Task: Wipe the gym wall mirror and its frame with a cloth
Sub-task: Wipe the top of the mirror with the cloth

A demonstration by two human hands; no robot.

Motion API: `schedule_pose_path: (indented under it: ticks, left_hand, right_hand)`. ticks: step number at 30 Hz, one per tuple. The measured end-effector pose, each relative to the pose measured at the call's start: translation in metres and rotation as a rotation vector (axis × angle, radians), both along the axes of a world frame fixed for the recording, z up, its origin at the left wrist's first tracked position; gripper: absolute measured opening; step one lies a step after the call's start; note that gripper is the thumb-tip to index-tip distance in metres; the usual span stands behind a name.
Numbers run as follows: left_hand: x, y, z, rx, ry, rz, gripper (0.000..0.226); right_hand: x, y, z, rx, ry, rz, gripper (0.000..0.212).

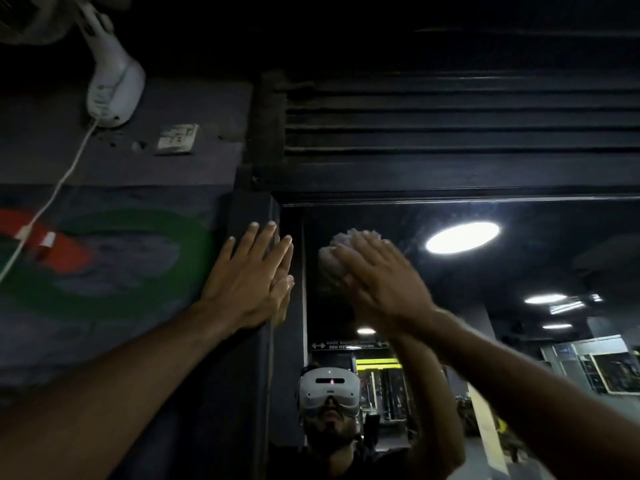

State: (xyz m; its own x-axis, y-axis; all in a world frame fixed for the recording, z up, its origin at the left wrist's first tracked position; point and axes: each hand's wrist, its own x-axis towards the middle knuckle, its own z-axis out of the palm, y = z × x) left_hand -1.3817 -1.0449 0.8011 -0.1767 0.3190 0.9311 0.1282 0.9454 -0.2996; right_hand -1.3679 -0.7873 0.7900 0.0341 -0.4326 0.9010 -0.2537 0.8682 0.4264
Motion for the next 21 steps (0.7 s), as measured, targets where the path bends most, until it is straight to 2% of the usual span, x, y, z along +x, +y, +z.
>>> schedule_pose_path:
  ticks: [1,3,5,6,7,11,13,14,17,18,19,21]
  left_hand:
    - [0.001,-0.004,0.001,0.013,-0.011,-0.012,0.082]
    - [0.004,-0.019,0.005,0.038,-0.039,-0.028,0.087]
    - [0.006,-0.032,0.007,0.06,-0.053,-0.028,0.094]
    - [0.006,-0.035,0.009,0.056,-0.05,-0.02,0.095]
    - [0.006,-0.037,0.011,0.049,-0.045,-0.018,0.093]
    - [0.004,-0.036,0.02,0.063,-0.037,-0.071,0.076]
    - [0.004,-0.04,0.024,0.043,-0.037,-0.079,0.074]
    - [0.003,-0.043,0.026,0.029,-0.027,-0.084,0.075]
    - [0.001,-0.053,0.033,0.002,0.025,-0.119,0.074]
    - [0.0,-0.055,0.035,-0.009,0.034,-0.128,0.072]
    - [0.0,-0.055,0.036,-0.023,0.04,-0.131,0.07]
    - [-0.001,-0.053,0.035,-0.021,0.043,-0.13,0.066]
  right_hand:
    - [0.0,0.012,0.008,-0.057,0.051,0.013,0.044]
    - [-0.004,0.017,0.031,-0.442,0.143,0.043,0.04]
    - [-0.012,-0.015,0.048,-0.866,0.124,-0.001,0.049]
    - [-0.015,-0.039,0.052,-0.937,0.093,-0.005,0.054]
    - [-0.018,-0.062,0.052,-0.882,0.067,-0.011,0.056]
    - [-0.02,-0.081,0.034,-0.231,0.013,-0.009,0.047]
    - [-0.018,-0.059,0.038,-0.105,0.004,-0.031,0.047]
    - [-0.019,-0.052,0.044,-0.167,0.054,-0.05,0.045]
    - [-0.019,-0.073,0.063,-0.713,0.145,-0.014,0.045]
    - [-0.02,-0.091,0.067,-0.801,0.115,0.006,0.05]
    - [-0.024,-0.108,0.067,-0.79,0.083,0.014,0.056]
    - [-0.033,-0.129,0.061,-0.561,0.065,0.017,0.062]
